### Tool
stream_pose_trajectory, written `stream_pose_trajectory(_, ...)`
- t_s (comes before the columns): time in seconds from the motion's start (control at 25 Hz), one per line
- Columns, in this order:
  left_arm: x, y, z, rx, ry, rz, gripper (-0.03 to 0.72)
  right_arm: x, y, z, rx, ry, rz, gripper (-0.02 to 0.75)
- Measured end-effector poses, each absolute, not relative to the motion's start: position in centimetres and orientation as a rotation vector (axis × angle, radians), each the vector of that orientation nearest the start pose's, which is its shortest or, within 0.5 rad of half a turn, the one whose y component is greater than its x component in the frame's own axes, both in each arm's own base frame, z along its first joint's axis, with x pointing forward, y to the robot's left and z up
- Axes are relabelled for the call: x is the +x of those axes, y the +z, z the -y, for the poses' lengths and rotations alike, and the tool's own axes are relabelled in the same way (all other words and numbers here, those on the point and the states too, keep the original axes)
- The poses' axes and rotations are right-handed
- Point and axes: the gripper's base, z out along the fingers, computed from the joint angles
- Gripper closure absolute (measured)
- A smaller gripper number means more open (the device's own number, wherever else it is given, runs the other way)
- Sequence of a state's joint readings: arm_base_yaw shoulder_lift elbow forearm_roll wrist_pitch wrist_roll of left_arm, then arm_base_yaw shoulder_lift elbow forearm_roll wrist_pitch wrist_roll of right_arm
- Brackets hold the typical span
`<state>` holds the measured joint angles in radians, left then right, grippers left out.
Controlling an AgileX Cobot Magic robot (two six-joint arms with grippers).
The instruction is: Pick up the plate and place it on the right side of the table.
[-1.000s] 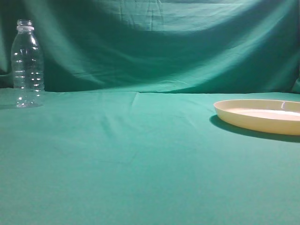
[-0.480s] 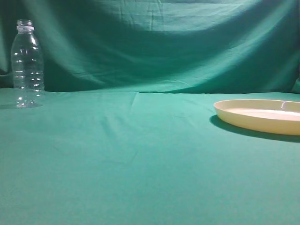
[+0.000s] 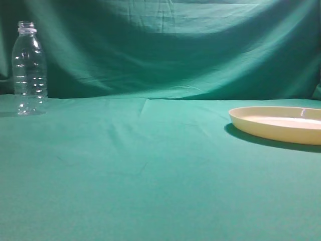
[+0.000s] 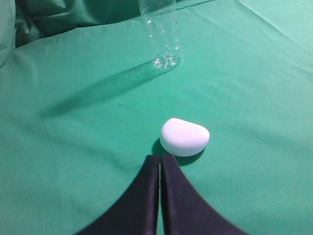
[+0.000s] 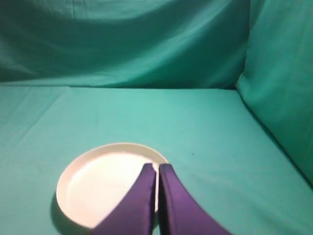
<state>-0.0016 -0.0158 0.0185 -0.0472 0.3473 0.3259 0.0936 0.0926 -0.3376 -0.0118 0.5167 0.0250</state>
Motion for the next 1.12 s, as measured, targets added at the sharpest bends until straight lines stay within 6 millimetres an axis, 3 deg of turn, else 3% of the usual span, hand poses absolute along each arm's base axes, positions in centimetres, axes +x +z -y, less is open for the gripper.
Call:
stream_pose_trajectory(0.2, 5.3, 17.7, 0.2, 0.27, 0.182, -1.817, 0.688, 4.6, 21.1, -0.4, -0.069, 0.07, -1.822, 0.738)
stream_pose_trajectory(0.4, 5.3, 17.7, 0.2, 0.27, 0.182, -1.817, 0.688, 5.2, 17.4, -0.4, -0.074, 0.066, -1.875, 0.738)
stream_pose_trajectory(1.12, 5.3, 17.7, 0.2, 0.27, 0.182, -1.817, 0.688, 5.2, 17.0, -0.5, -0.066, 0.074, -1.88, 0.738)
